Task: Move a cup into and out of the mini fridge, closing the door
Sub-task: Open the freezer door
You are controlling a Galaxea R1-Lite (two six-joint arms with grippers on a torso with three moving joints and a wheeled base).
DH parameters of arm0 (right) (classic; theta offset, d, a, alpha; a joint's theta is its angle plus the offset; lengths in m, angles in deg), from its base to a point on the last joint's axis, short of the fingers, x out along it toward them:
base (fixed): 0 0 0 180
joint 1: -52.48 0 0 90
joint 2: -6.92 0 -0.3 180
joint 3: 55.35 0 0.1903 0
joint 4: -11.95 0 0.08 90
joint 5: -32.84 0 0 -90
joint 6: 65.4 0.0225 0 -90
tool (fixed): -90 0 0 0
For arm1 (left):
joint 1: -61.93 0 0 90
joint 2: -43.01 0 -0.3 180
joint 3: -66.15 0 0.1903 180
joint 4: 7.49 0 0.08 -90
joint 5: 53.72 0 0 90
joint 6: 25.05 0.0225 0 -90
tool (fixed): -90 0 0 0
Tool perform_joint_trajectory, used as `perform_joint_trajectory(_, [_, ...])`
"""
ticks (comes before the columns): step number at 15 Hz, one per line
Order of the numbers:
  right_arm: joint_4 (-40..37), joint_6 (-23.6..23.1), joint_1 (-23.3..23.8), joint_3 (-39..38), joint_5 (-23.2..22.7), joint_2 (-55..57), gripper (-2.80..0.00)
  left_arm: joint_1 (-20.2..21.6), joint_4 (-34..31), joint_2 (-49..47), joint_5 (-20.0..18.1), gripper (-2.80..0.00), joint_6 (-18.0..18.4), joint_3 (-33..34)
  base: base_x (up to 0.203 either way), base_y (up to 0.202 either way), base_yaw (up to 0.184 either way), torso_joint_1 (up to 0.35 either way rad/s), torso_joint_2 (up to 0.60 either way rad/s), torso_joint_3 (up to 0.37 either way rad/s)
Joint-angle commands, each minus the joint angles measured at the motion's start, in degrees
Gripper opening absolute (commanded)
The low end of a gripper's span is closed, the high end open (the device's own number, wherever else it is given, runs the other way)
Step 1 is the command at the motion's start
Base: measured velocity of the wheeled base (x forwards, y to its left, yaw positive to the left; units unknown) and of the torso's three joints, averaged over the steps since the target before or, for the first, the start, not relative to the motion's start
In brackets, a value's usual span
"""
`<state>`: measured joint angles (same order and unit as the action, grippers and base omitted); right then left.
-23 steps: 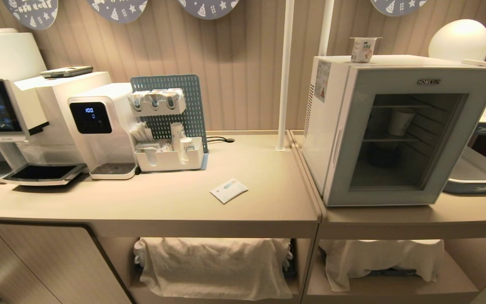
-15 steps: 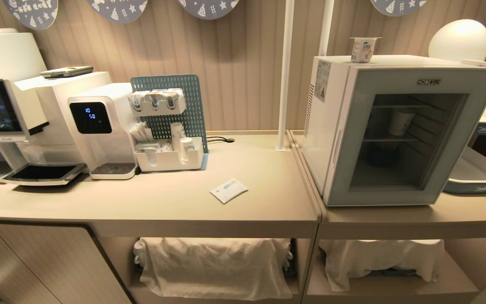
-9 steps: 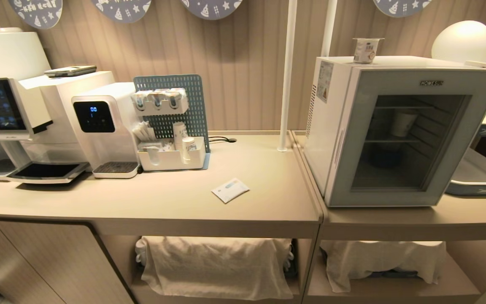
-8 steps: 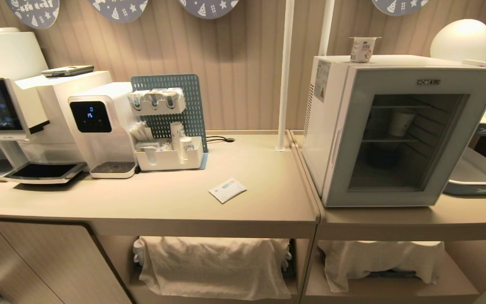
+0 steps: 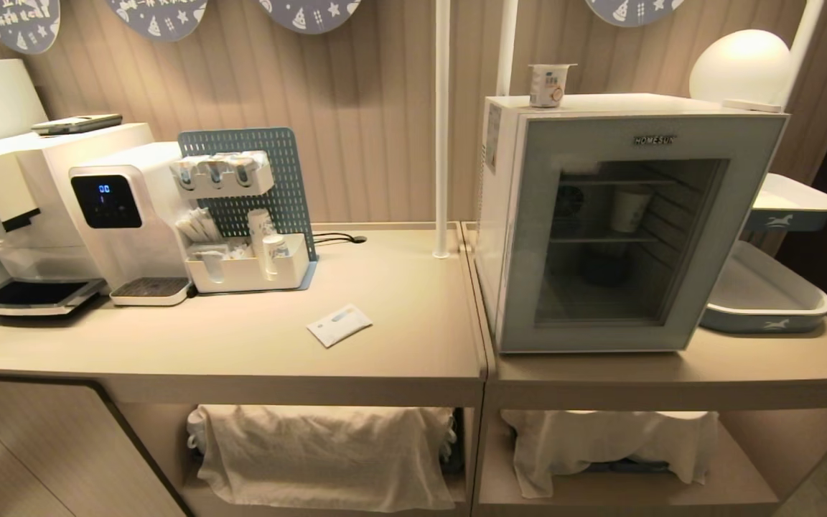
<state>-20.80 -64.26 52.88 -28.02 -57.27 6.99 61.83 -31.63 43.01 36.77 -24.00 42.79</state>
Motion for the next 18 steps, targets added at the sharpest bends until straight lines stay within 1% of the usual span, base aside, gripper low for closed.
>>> perform_joint_trajectory(1, [-0.03,0.00,0.04,-0.01,0.01,0.10,-2.80,0.01,-0.02,-0.09,0.04,-2.80,0.01,0.00,0.000,-0.197,-0.001,0.007,0.01,0.000])
perform_joint_trajectory(18, [-0.11,0.00,0.03,-0.01,0.02,0.10,-2.80,0.01,-0.02,-0.09,0.04,-2.80,-0.34,0.09,0.000,-0.195,-0.001,0.002,0.00,0.003])
